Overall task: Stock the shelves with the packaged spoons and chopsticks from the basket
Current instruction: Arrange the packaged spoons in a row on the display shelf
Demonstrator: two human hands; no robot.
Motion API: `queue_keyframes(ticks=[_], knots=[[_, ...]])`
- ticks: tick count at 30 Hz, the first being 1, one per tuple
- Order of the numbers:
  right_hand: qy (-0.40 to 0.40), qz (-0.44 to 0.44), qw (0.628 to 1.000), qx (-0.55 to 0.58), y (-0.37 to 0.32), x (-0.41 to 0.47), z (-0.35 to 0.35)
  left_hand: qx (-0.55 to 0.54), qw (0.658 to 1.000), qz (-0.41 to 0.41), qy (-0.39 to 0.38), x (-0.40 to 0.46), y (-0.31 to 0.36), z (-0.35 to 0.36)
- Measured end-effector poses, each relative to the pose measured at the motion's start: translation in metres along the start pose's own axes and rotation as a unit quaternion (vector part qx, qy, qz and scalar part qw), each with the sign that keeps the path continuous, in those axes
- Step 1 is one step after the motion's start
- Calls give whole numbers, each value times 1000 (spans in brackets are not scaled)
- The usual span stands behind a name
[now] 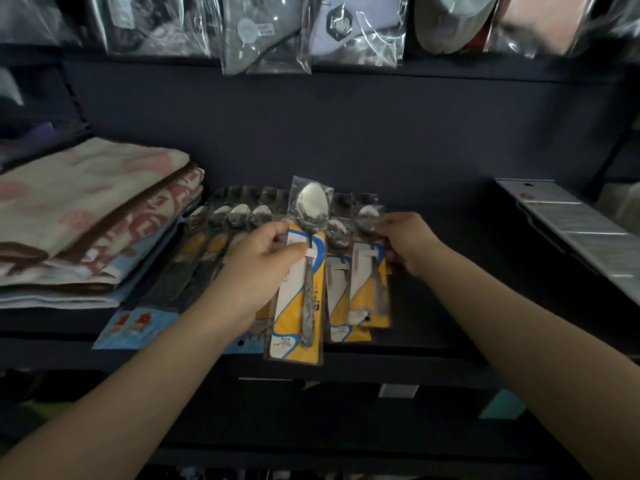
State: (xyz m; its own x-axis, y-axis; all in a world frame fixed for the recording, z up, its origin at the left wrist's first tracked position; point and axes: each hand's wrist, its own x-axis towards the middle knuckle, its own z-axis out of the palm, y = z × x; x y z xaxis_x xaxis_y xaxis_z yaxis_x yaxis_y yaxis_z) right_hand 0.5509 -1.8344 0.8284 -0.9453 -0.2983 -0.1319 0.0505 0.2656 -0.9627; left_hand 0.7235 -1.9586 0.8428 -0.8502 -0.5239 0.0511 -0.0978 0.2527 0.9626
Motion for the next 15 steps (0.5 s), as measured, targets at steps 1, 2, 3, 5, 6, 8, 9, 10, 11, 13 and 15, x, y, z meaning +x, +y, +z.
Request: queue_keyframes(ticks=[1, 2, 3, 5, 6, 8, 9, 10, 11, 13, 15], knots=[[-6, -4, 1000, -27, 2, 1, 3, -4, 1000, -4, -4, 0, -1, -1], [-7, -14, 998, -61, 3, 0, 4, -6, 1000, -8, -7, -1, -1, -2], [0, -34, 994, -99, 4, 2, 4, -7, 1000, -8, -10, -1, -1, -3], [33, -86, 977, -192, 6, 2, 4, -8, 1000, -11, -15, -2, -2, -5], [47, -104, 968, -225, 6, 1, 3, -10, 1000, -12, -17, -3, -3, -5], [60, -119, 957, -259, 7, 2, 0, -15, 999, -16, -23, -4, -4, -5], [64, -121, 952, -275, 9, 3, 1, -20, 999, -19, -27, -4, -5, -4], [68, -118, 945, -297, 9, 2, 3, -26, 999, -22, -31, -5, -5, -3], [77, -123, 932, -331, 10, 0, 5, -30, 999, -23, -35, -5, -6, -2], [92, -135, 894, -418, 10, -4, 7, -28, 998, -24, -45, -5, -4, 0], [108, -155, 867, -461, 9, -8, 2, -22, 998, -23, -55, -3, -3, 2]])
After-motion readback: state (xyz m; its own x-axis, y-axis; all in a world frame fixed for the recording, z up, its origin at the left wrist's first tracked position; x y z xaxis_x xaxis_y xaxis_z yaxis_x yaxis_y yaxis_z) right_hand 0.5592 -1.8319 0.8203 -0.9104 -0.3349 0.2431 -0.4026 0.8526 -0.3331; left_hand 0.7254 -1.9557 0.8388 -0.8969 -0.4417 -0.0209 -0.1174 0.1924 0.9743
